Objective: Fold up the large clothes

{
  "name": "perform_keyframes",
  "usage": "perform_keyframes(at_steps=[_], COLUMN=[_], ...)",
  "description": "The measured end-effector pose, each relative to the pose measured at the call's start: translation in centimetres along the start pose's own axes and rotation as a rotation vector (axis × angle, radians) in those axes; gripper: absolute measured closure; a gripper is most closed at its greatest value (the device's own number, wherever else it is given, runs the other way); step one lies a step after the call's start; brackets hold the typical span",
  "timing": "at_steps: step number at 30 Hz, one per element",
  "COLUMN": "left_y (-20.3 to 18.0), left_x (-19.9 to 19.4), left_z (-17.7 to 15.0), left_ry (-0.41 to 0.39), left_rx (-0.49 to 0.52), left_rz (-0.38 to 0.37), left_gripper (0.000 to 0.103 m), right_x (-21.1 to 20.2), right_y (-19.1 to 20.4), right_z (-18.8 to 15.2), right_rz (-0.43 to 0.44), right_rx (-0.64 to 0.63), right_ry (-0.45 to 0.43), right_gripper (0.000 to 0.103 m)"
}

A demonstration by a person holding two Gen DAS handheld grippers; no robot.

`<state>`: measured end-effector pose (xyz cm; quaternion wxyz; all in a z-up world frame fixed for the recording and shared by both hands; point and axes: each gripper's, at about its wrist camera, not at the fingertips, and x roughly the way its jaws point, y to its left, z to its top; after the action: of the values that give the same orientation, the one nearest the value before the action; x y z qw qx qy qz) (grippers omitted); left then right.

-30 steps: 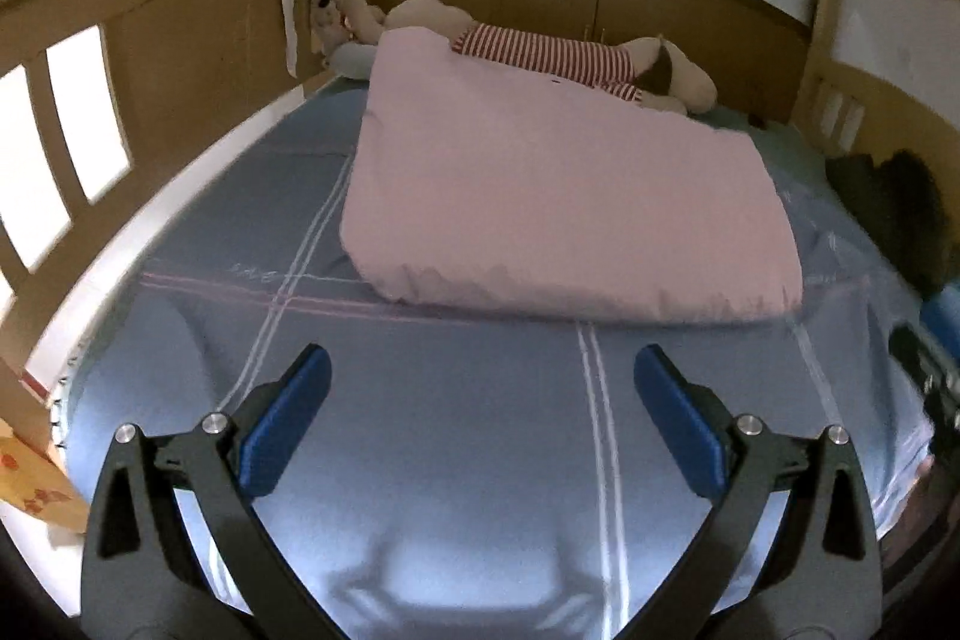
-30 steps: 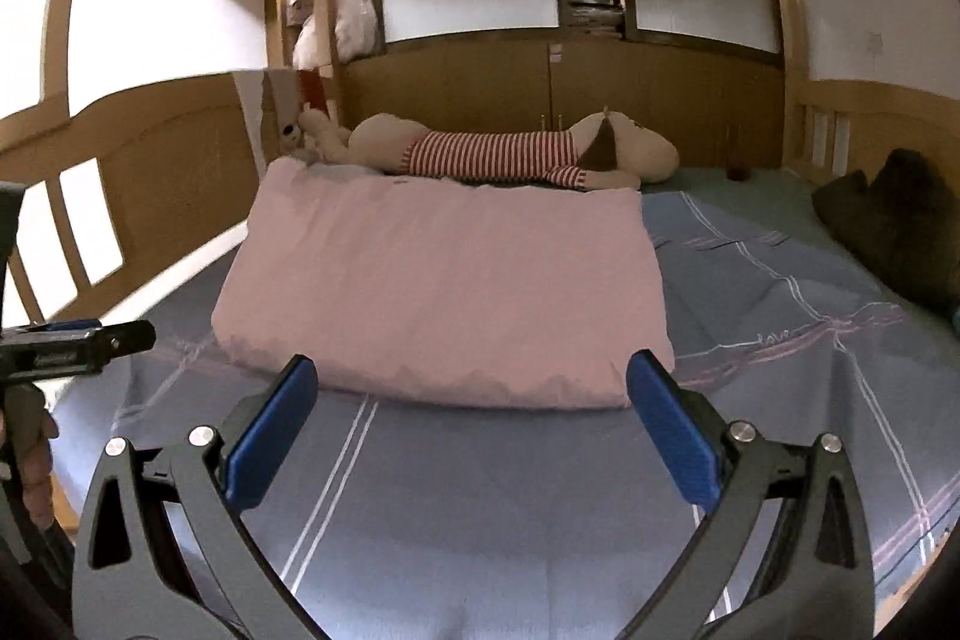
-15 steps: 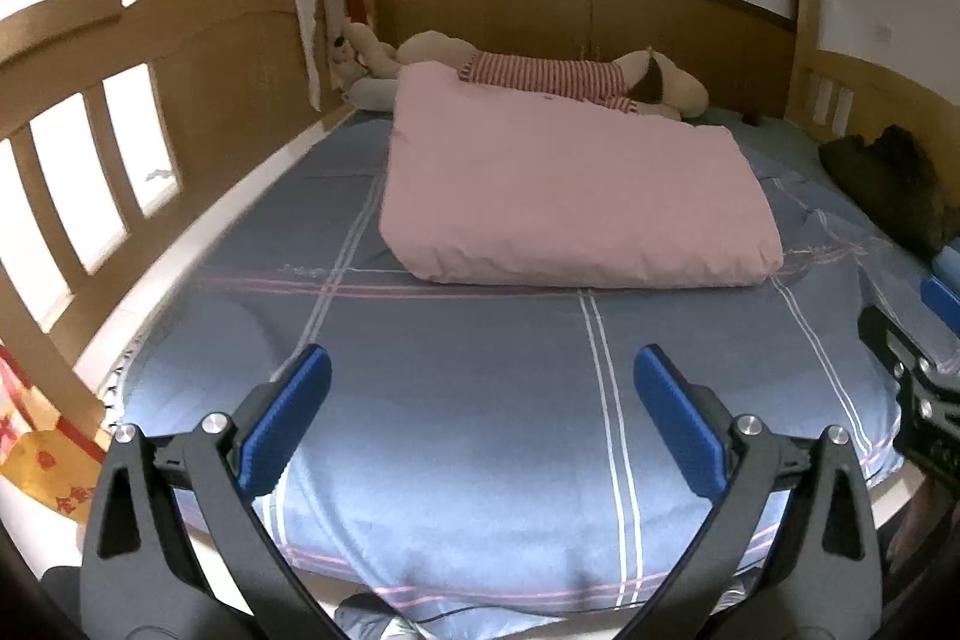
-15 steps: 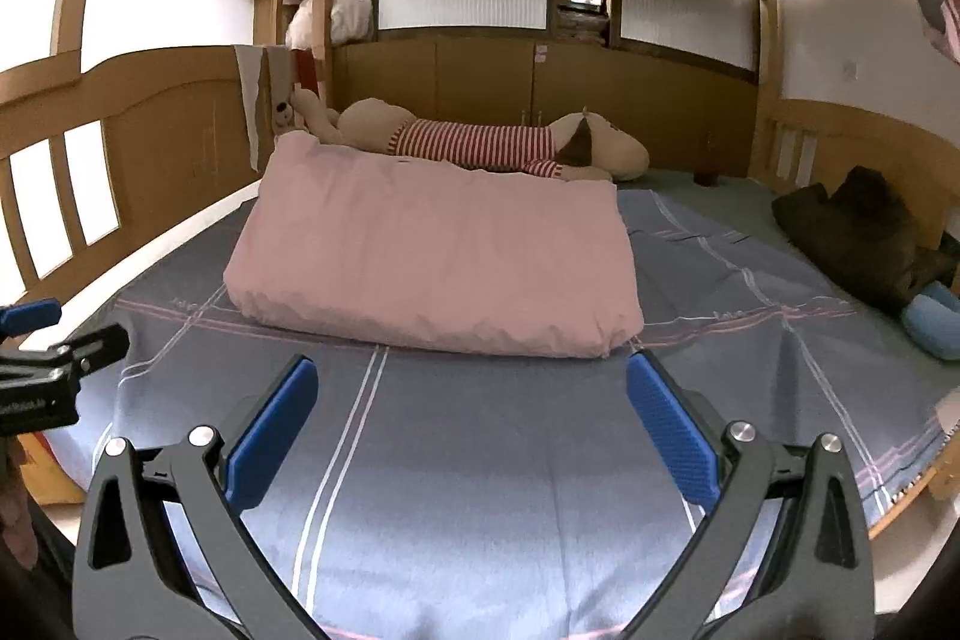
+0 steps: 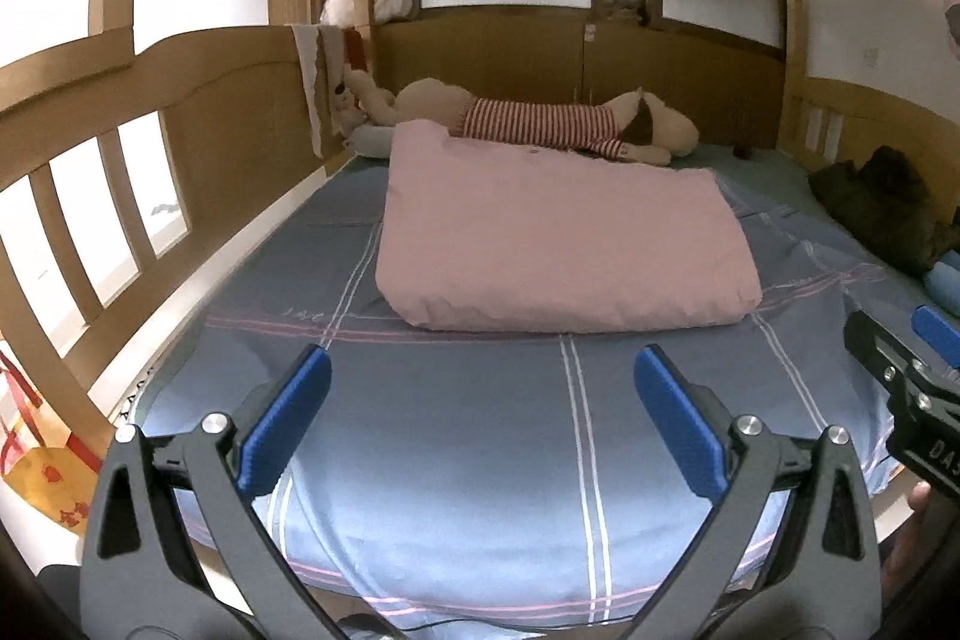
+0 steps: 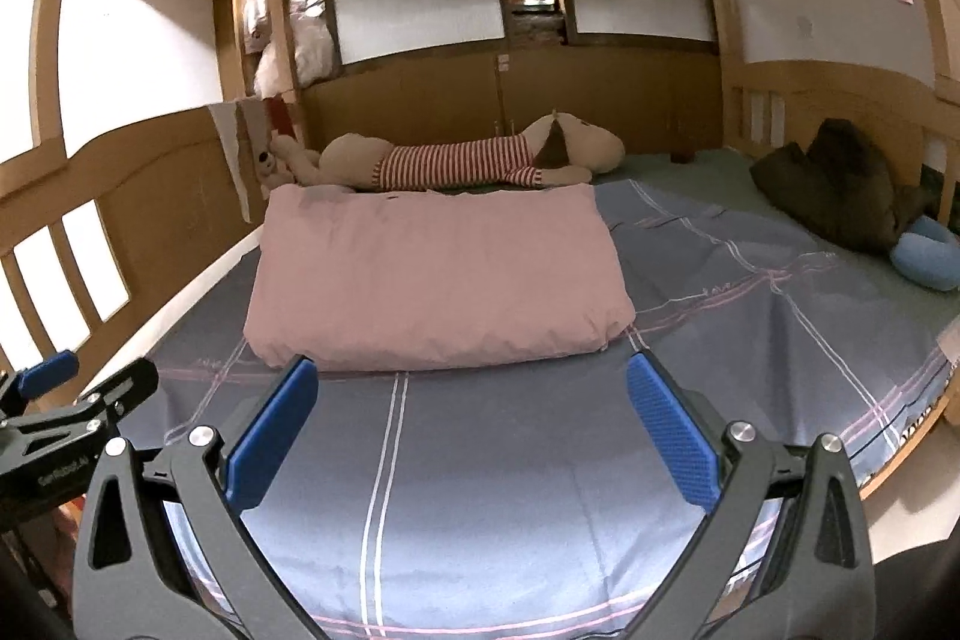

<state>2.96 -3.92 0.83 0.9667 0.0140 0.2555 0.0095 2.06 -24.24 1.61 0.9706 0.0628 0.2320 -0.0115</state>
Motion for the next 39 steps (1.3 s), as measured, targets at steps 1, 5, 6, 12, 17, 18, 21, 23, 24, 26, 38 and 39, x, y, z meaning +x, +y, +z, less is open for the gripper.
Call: perform_keyframes(at_steps=[1,5,6,12,17,18,21,23,24,26,38,39], left_y=[0.1,-0.2,-0.2,-0.5,-0.6,-0.7,-0.9,-1.1,-1.1,-1.2,-0.9,-0.9], left_x=[0.2,0.5,0.5,0.6,0.6,0.7,0.7,0.8,0.8,0.8,0.7,0.6], left_z=[0.0,0.1,0.2,0.2,0.2,0.3,0.3,0.3,0.3,0.3,0.2,0.2], left_ry=[0.009,0.019,0.018,0.014,0.004,0.004,0.003,0.003,0.003,0.002,0.005,0.003], left_rx=[-0.009,-0.014,-0.015,-0.015,-0.016,-0.014,-0.015,-0.013,-0.015,-0.013,-0.017,-0.015], left_rz=[-0.010,-0.012,-0.012,-0.022,-0.017,-0.014,-0.021,-0.021,-0.024,-0.024,-0.031,-0.030], left_gripper=[0.002,0.002,0.002,0.002,0.002,0.002,0.002,0.002,0.002,0.002,0.002,0.002], right_x=[0.1,0.1,0.0,-0.1,-0.3,-0.3,-0.1,-0.2,-0.2,-0.2,0.1,0.1], right_y=[0.0,-0.1,-0.2,-0.3,-0.4,-0.4,-0.6,-0.5,-0.5,-0.4,-0.5,-0.5], right_z=[0.1,0.0,0.0,-0.1,-0.1,-0.1,-0.2,-0.1,-0.1,-0.1,-0.3,-0.3], right_rz=[-0.004,-0.020,-0.027,-0.037,-0.036,-0.037,-0.037,-0.036,-0.037,-0.037,-0.039,-0.039], right_rx=[-0.008,-0.019,-0.021,-0.032,-0.042,-0.044,-0.043,-0.043,-0.045,-0.053,-0.051,-0.050], right_ry=[0.002,0.005,-0.001,-0.005,-0.009,-0.010,-0.004,-0.004,-0.007,-0.008,-0.004,-0.003], right_gripper=[0.001,0.001,0.001,0.001,0.001,0.001,0.001,0.001,0.001,0.001,0.001,0.001])
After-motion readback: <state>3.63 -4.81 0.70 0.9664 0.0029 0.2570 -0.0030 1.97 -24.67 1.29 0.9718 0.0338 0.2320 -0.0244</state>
